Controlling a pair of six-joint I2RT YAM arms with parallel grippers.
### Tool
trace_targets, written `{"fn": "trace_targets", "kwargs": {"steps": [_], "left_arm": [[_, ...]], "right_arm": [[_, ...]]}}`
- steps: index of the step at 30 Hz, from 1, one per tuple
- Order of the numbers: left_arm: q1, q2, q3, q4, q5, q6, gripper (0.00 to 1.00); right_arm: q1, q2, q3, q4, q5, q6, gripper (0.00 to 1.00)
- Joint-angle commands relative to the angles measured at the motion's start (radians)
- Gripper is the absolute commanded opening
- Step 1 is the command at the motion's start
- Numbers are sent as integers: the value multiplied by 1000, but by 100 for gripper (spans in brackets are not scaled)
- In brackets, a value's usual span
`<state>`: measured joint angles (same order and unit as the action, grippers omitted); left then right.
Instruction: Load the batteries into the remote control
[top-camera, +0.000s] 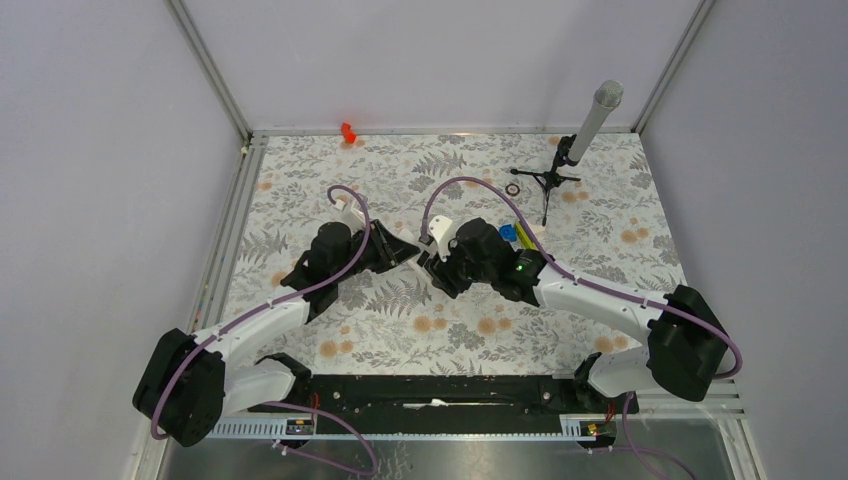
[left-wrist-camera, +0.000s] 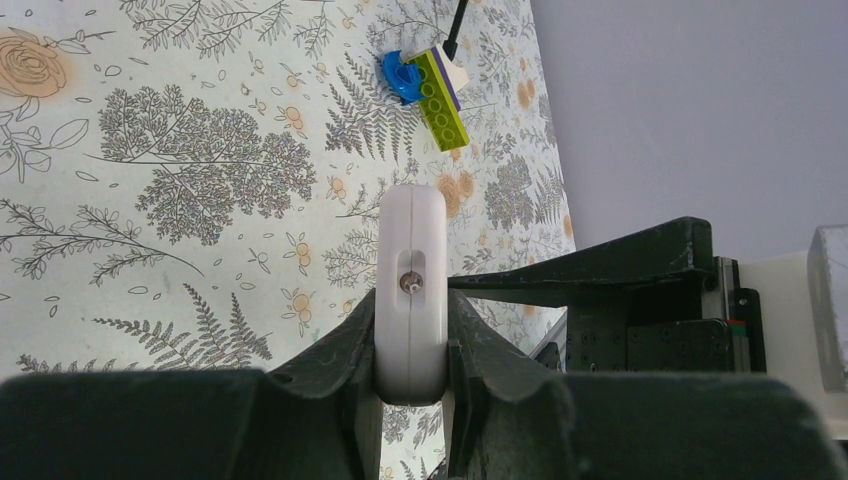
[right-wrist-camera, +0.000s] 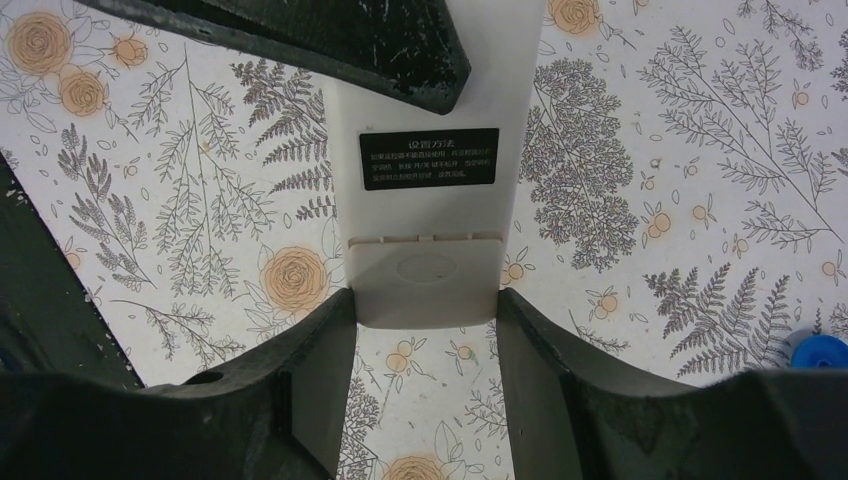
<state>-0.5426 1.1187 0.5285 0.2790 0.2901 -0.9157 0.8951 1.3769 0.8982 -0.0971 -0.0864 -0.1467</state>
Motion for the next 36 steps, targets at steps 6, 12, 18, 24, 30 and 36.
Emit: {"fn": "trace_targets", "kwargs": {"steps": [6, 12, 18, 24, 30, 36], "left_arm": [[-12, -36, 33, 128, 201, 7, 0], [-13, -20, 35, 120, 230, -16, 0], [-13, 12, 45, 147, 264, -63, 0], [-11, 18, 50, 150, 286, -82, 0], [0, 18, 48, 151, 287, -87, 0], [44, 23, 42, 148, 295, -87, 0]], "right_arm": [[15, 42, 70, 62, 19, 40, 48], [15, 71, 108, 54, 29, 47, 49], [15, 98, 137, 51, 53, 82, 50], [15, 124, 163, 35, 73, 116, 53], [15, 136, 180, 6, 78, 130, 58], [14, 121, 177, -20, 61, 131, 66]]}}
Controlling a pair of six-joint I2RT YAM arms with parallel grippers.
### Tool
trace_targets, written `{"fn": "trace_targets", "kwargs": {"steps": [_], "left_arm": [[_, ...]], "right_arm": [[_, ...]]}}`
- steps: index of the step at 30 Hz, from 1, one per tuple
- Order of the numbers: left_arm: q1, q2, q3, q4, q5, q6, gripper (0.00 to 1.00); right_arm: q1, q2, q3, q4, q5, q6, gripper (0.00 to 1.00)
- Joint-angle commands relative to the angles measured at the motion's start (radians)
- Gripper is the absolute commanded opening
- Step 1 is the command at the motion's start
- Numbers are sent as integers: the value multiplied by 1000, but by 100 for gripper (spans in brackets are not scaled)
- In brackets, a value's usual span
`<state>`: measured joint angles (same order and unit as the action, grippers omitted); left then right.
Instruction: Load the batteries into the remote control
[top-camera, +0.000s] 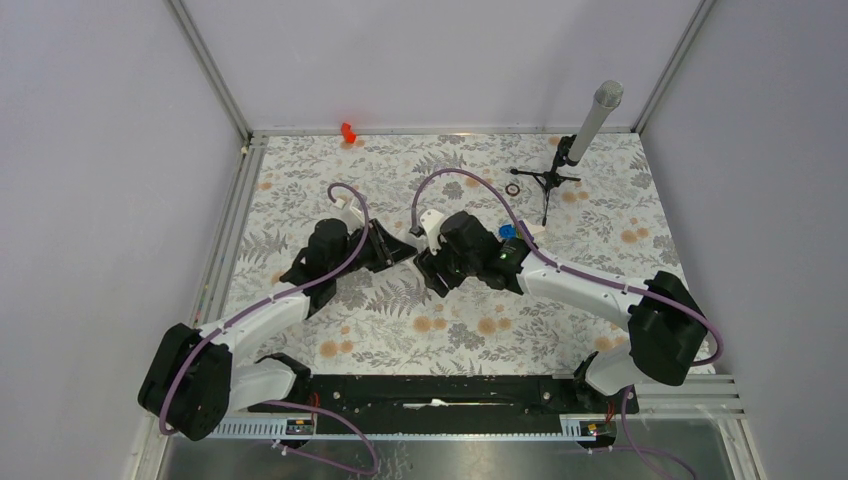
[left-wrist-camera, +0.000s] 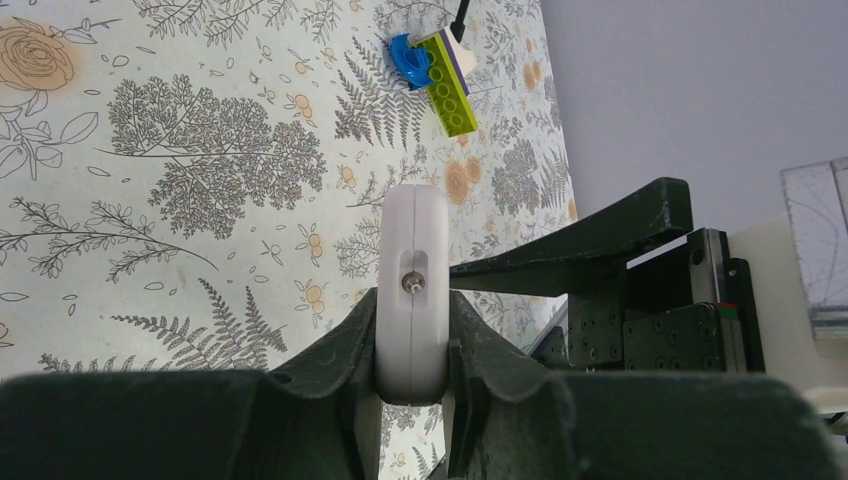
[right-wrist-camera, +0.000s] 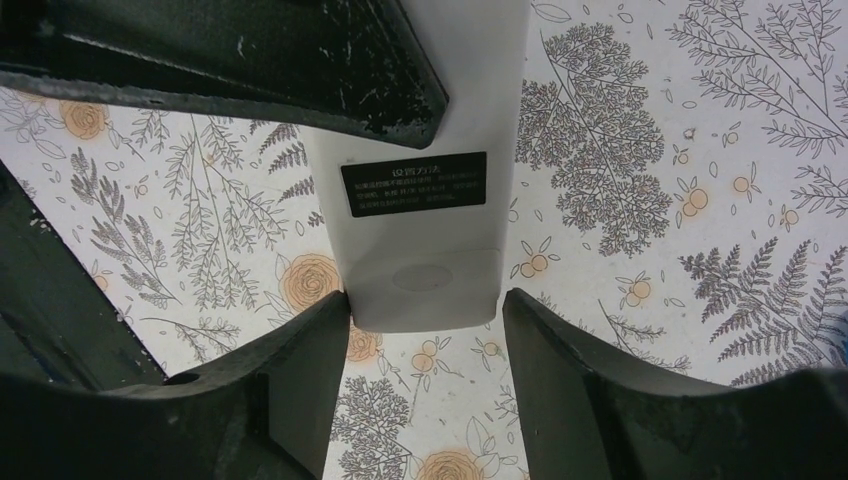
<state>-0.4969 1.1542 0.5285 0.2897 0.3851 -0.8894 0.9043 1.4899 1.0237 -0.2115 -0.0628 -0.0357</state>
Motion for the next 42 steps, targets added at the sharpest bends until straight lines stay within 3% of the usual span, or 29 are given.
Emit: {"fn": "trace_targets", "kwargs": {"steps": [1, 12, 15, 17, 18, 26, 31, 33, 39, 42], "left_arm": [[6, -13, 40, 137, 201, -113, 0], [80, -1, 12, 129, 210, -113, 0], [96, 0, 6, 130, 212, -111, 0], [110, -2, 1, 130, 217, -111, 0], [117, -3, 0, 130, 219, -111, 0], [151, -13, 1, 131, 230, -116, 0], [162, -28, -2, 140, 234, -134, 0], [163, -35, -2, 145, 232, -143, 0], [165, -60, -8, 175, 227, -185, 0], [167, -77, -11, 194, 217, -223, 0]], "right_arm": [[5, 6, 53, 89, 33, 23, 67], [5, -2, 52, 80, 57, 78, 77], [5, -17, 56, 90, 34, 94, 84], [5, -31, 60, 97, -3, 101, 98], [6, -36, 64, 98, -6, 113, 99], [6, -134, 16, 199, -38, 247, 100], [5, -185, 15, 170, 255, 459, 100], [3, -203, 15, 140, 299, 499, 100], [-19, -313, -88, 263, 183, 602, 100], [-37, -350, -144, 282, 177, 753, 99]]}}
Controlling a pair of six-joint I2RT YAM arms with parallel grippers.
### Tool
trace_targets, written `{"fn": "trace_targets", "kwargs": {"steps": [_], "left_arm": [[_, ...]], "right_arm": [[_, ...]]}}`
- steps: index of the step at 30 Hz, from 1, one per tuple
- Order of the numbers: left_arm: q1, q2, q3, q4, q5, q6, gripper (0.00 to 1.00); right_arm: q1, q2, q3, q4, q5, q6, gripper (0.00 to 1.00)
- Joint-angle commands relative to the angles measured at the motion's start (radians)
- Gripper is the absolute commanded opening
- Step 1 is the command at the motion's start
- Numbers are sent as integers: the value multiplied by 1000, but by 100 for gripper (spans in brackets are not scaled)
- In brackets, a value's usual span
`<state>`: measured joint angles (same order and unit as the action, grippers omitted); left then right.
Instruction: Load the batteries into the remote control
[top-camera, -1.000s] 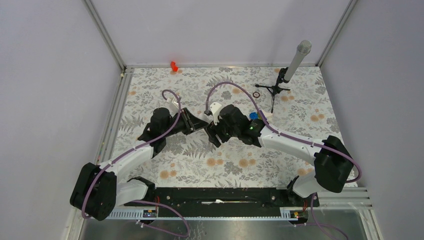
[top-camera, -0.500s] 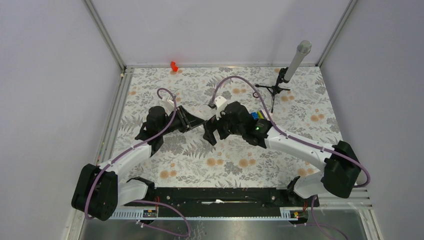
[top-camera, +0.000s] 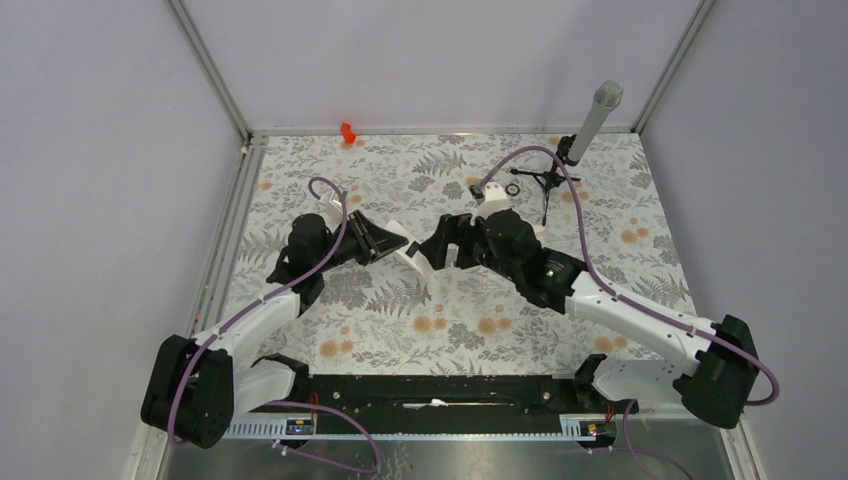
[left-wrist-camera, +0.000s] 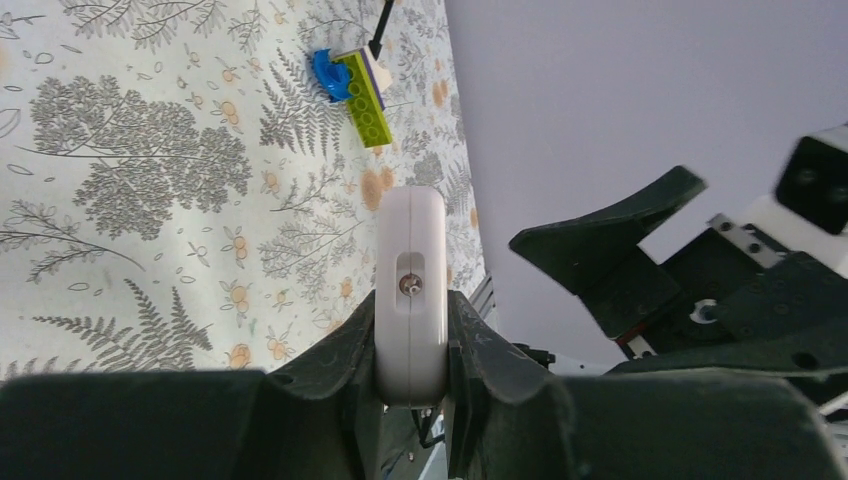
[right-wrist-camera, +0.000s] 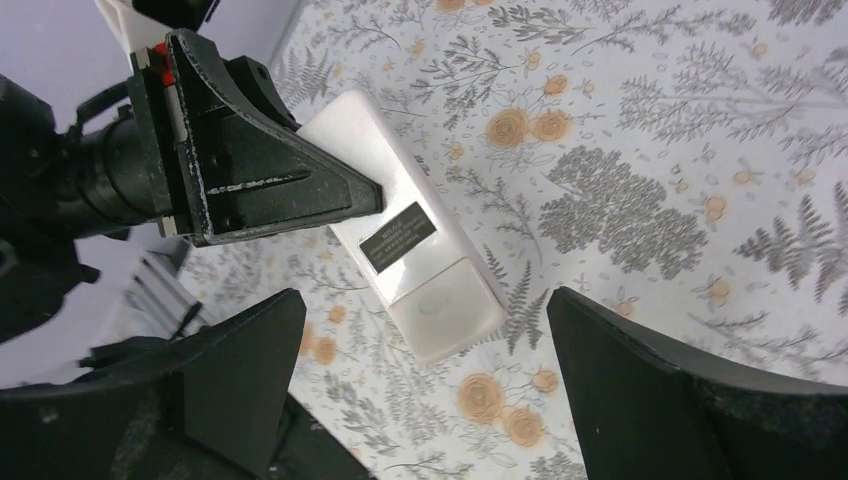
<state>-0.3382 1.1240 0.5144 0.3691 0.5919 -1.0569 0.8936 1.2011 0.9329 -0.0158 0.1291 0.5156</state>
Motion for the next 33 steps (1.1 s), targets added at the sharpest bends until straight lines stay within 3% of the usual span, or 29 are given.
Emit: {"fn": "trace_targets", "kwargs": {"steps": [1, 5, 9, 17, 33], "left_arm": [[10, -52, 1, 119, 4, -70, 0], [10, -75, -10, 144, -12, -132, 0], [10, -85, -17, 172, -16, -183, 0], [12, -109, -30, 198, -19, -251, 0], [42, -111, -71, 388, 54, -441, 0]], "right_arm": [[-42, -65, -65, 77, -24, 271, 97], [-67, -69, -133, 124, -117, 477, 91], [-67, -65, -219, 318, -206, 602, 88], [-68, -66, -254, 394, -201, 675, 71], [-102, -79, -355, 516, -189, 734, 48]]}}
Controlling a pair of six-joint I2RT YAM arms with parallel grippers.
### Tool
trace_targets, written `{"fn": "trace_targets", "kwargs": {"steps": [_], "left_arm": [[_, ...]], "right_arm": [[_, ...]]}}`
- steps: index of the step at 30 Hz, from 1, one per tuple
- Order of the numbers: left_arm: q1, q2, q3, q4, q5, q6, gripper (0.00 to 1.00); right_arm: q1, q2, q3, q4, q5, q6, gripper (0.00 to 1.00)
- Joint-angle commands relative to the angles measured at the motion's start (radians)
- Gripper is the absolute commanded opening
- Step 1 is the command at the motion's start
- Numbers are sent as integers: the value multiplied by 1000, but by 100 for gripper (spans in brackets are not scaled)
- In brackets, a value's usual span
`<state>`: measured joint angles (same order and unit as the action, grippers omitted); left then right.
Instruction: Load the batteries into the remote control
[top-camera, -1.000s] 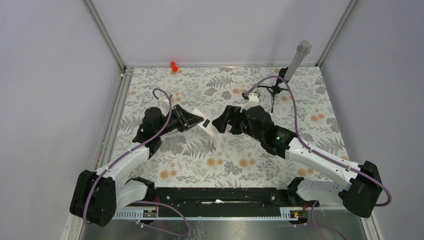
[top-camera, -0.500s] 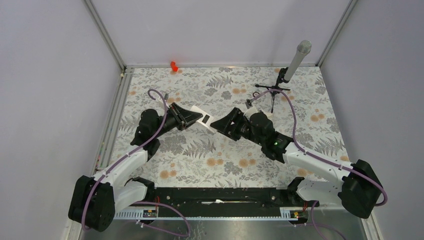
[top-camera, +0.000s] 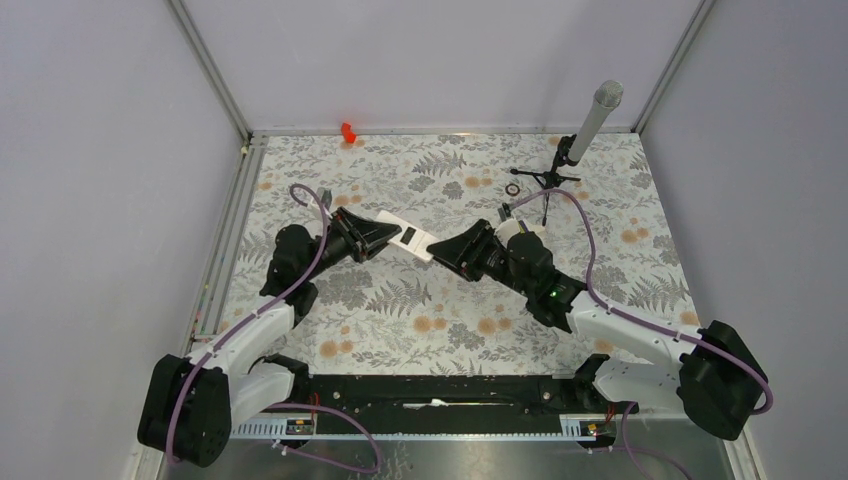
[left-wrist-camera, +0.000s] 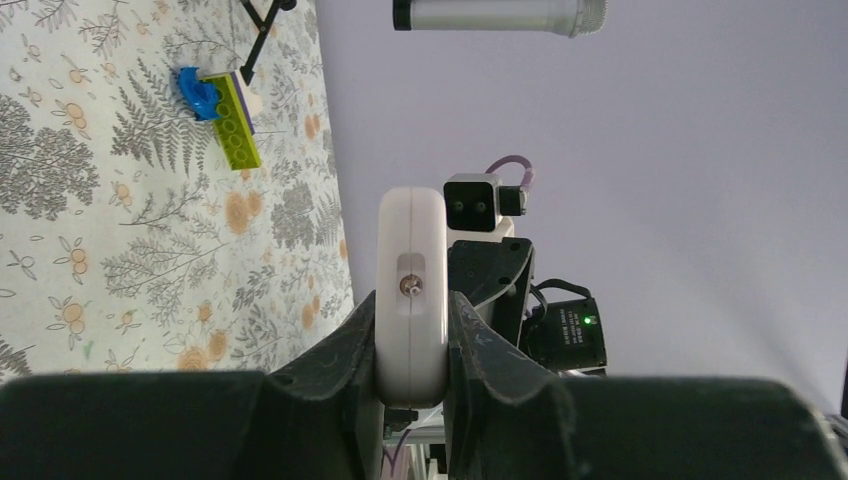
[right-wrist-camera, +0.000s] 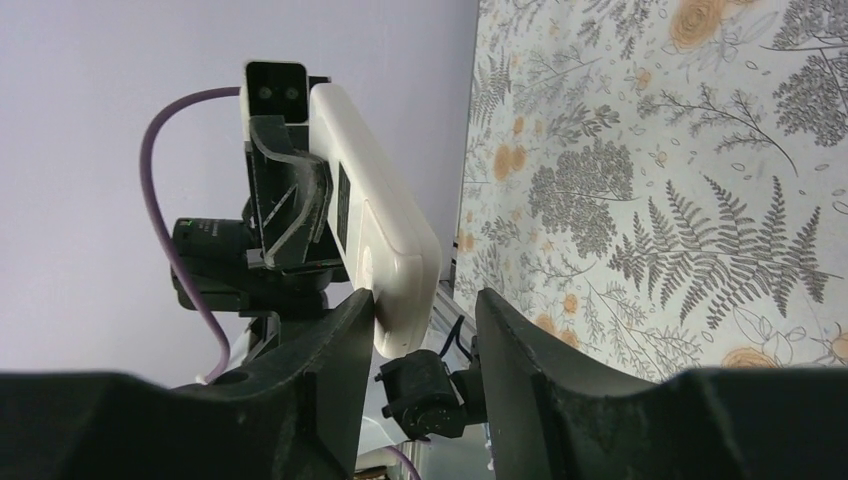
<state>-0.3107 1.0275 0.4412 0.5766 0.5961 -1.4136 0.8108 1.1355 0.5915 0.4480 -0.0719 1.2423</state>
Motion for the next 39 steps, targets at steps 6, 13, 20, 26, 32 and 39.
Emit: {"fn": "trace_targets", "kwargs": {"steps": [6, 13, 20, 26, 32, 39], "left_arm": [[15, 3, 7, 246, 77, -113, 0], [-5, -7, 24, 264, 104, -102, 0], [-87, 64, -3, 414, 84, -188, 0], [-137, 92, -5, 450, 68, -169, 0], [-172, 49, 51, 263, 60, -29, 0], [-127, -28, 151, -74, 22, 211, 0]], "right_arm": [[-21, 47, 14, 67, -39, -10, 42], [-21, 155, 62, 125, -95, -35, 28], [-21, 253, 89, 292, -192, -85, 13], [-21, 288, 137, 325, -236, -126, 15], [-21, 297, 199, 222, -225, -133, 16], [-36, 225, 182, 122, -210, -210, 30]]}}
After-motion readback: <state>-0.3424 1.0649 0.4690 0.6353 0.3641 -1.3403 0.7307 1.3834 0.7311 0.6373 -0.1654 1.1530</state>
